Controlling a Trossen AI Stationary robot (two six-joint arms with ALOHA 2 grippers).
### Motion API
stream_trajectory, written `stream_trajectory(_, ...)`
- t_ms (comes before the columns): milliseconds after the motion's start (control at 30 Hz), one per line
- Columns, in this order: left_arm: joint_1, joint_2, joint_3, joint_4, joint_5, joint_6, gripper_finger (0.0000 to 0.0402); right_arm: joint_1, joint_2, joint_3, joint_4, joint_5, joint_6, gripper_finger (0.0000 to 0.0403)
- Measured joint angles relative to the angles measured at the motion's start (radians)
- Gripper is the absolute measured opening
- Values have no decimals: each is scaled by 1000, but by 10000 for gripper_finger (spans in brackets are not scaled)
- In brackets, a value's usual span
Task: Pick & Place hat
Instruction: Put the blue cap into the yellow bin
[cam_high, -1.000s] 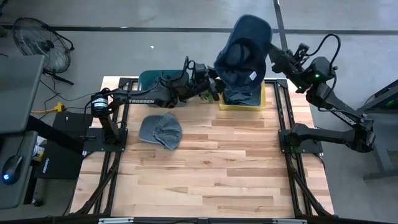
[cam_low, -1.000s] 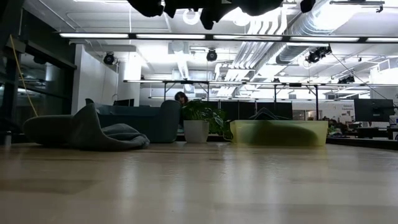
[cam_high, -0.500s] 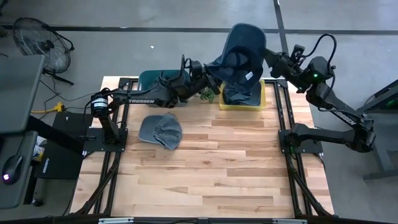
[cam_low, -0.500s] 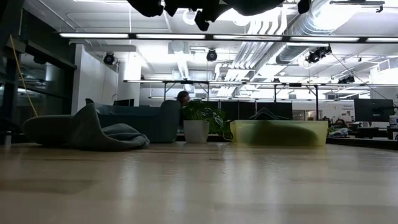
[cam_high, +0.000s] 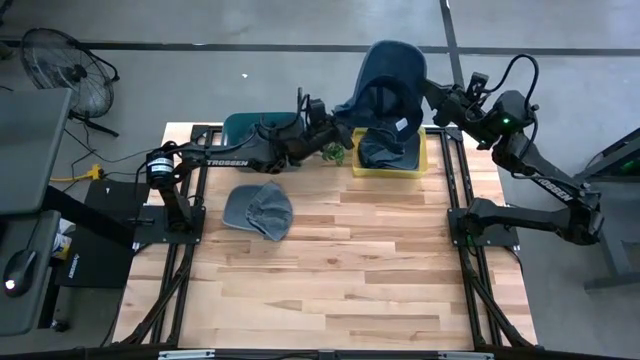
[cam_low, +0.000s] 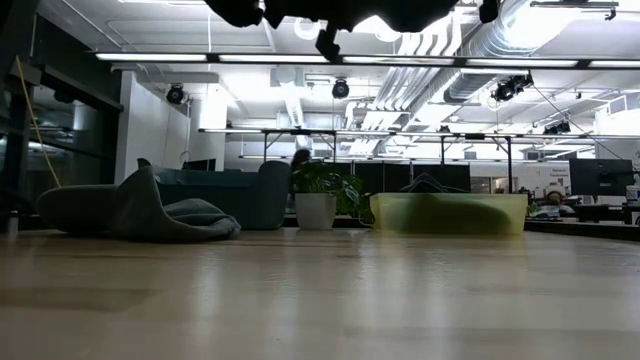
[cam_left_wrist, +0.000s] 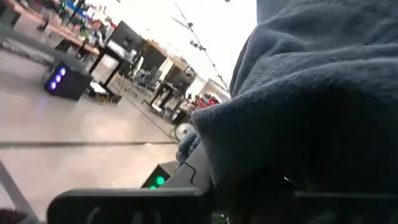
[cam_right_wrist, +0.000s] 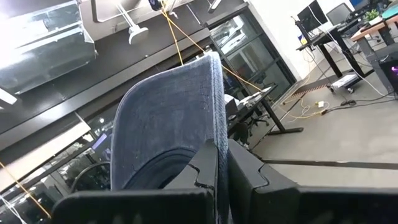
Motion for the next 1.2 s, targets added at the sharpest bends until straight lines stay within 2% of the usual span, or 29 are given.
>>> stream_trajectory(200, 0, 0, 0, -48, 19, -107, 5, 0, 0, 0, -2, -1, -40, 6)
stream_trajectory(433, 0, 0, 0, -174, 60, -425, 4, 0, 0, 0, -73, 6, -112, 6)
stream_trajectory(567, 0, 0, 0, -204, 84, -536, 4, 0, 0, 0, -115, 11, -175, 6)
stream_trajectory(867, 0, 0, 0, -292, 143, -554, 4, -1, -2, 0, -164, 10, -307, 39)
stream_trajectory(1200, 0, 0, 0, -372, 253, -489, 4, -3, -18, 0, -277, -12, -410, 44)
